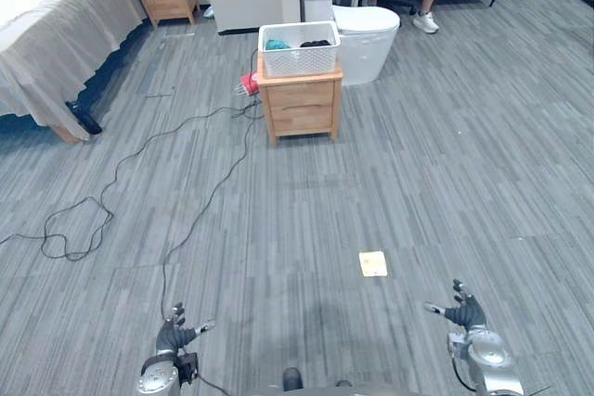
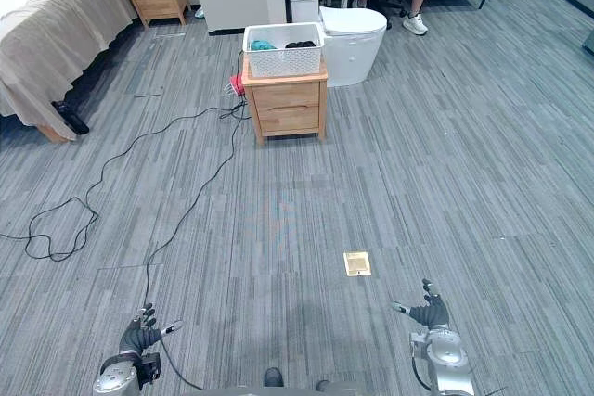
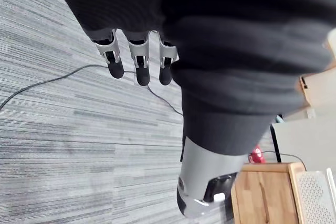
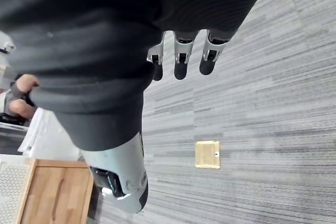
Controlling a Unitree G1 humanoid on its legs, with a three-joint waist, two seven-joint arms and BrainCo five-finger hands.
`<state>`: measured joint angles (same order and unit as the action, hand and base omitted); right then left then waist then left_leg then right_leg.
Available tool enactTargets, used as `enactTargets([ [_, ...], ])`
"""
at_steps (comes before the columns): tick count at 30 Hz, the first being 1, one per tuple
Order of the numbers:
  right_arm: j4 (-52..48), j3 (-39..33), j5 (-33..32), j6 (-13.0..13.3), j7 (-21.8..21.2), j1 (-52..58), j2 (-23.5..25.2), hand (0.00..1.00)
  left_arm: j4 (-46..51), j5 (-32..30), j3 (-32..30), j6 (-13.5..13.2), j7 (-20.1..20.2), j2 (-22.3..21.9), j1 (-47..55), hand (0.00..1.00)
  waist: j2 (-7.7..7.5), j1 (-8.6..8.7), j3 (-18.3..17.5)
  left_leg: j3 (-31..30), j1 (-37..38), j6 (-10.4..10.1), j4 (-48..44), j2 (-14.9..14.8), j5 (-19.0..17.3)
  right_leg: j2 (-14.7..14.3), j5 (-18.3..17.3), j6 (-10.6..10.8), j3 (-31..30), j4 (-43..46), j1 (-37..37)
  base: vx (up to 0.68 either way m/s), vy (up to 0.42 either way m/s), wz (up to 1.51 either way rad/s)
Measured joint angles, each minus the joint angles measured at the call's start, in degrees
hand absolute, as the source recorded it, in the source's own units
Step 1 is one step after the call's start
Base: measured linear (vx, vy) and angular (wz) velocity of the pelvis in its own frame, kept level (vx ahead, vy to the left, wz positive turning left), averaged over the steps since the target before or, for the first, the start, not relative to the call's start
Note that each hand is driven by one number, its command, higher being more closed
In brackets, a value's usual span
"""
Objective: Pick up the laundry basket with both hands and put the clothes into the washing machine.
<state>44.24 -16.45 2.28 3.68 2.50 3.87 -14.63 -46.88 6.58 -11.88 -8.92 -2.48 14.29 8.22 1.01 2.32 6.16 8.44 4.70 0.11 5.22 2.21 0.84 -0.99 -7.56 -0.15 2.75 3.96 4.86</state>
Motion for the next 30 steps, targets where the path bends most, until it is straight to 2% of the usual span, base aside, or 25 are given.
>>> enactTargets([
  [6,3.23,-2.32,-2.32,-0.41,-0.07,-0.1,-0.19,0.0,-0.88,-0.63,-0.1,1.19,0.0,-0.06,-0.35,0.0,0.01,-0.01,0.0,-0.32,-0.34,0.01,0.09,0.05,0.02,0.01,0.09,0.06,0.38,-0.28,-0.15,0.01,-0.006,0.02],
  [13,4.98,-4.63,-2.94,-1.53,-0.05,-0.1,0.47,0.0,-0.29,-0.77,-0.09,1.54,0.04,-2.65,-0.12,0.0,0.19,-0.05,0.11,-1.12,-1.57,0.66,0.34,0.35,0.44,0.17,0.1,0.05,1.53,-0.94,-0.83,0.0,-0.008,0.06],
  [18,4.97,-5.74,-4.1,-1.7,0.09,-1.24,2.11,0.0,6.52,-0.62,-0.05,2.28,0.45,-5.39,2.44,0.0,0.33,-0.22,0.75,-1.65,-3.29,0.73,0.25,0.52,0.47,0.31,0.09,0.05,1.95,-1.18,-2.22,0.02,-0.001,0.06],
  [22,4.84,-5.72,-4.5,-1.71,0.32,-2.34,3.23,0.0,11.05,-0.59,-0.05,2.4,0.59,-5.47,3.18,0.0,-0.1,-0.67,2.03,-1.66,-4.59,0.91,0.13,0.55,0.31,0.35,0.09,0.05,1.83,-1.18,-3.45,0.04,0.004,0.01],
  [23,4.73,-5.71,-4.5,-1.71,0.37,-2.47,3.48,0.0,12.19,-0.59,-0.06,2.42,0.78,-5.47,3.12,0.0,-0.36,-1.09,2.22,-1.41,-5.58,1.78,-1.12,0.56,-0.45,0.42,0.09,0.06,1.76,-1.16,-3.92,0.07,0.011,-0.05],
  [25,3.95,-5.69,-4.51,-1.7,0.57,-2.71,3.72,0.0,14.29,-0.51,-0.06,2.41,0.83,-5.57,2.99,0.0,-0.84,-1.74,3.05,-0.65,-8.25,2.03,-5.66,0.52,-3.16,0.71,0.04,0.13,1.24,-1.08,-4.59,0.08,0.014,-0.13],
  [27,3.78,-5.68,-4.51,-1.71,1.12,-3.3,3.65,0.0,14.91,-0.39,-0.06,2.4,0.79,-6.01,3.17,0.0,-0.63,-2.41,3.16,-0.12,-11.15,2.36,-10.82,0.18,-6.73,0.93,-1.0,1.69,0.42,0.74,-6.18,0.07,0.028,-0.24],
  [28,3.69,-5.52,-4.52,-1.7,1.13,-3.64,3.58,0.0,15.35,-0.39,0.05,2.44,0.77,-6.48,3.13,0.0,-0.03,-3.08,3.55,0.5,-12.6,2.71,-14.11,-0.39,-9.45,0.99,-2.85,4.11,0.19,5.28,-8.37,0.07,0.055,-0.32],
  [29,3.69,-5.47,-4.49,-1.74,1.13,-3.46,3.7,0.0,16.27,-0.38,0.41,2.45,0.66,-6.81,3.06,0.0,0.32,-3.18,4.11,0.42,-13.11,3.19,-16.42,-0.79,-11.99,1.08,-4.65,5.52,0.65,12.91,-11.53,0.06,0.066,-0.28],
  [30,3.7,-5.28,-4.48,-1.81,1.14,-3.28,3.9,0.0,16.67,-0.36,0.66,2.45,0.55,-6.78,3.05,0.0,0.42,-3.27,4.42,0.21,-13.03,3.55,-17.03,-0.86,-12.95,1.4,-5.21,5.94,1.35,18.38,-13.73,0.09,0.084,-0.02],
])
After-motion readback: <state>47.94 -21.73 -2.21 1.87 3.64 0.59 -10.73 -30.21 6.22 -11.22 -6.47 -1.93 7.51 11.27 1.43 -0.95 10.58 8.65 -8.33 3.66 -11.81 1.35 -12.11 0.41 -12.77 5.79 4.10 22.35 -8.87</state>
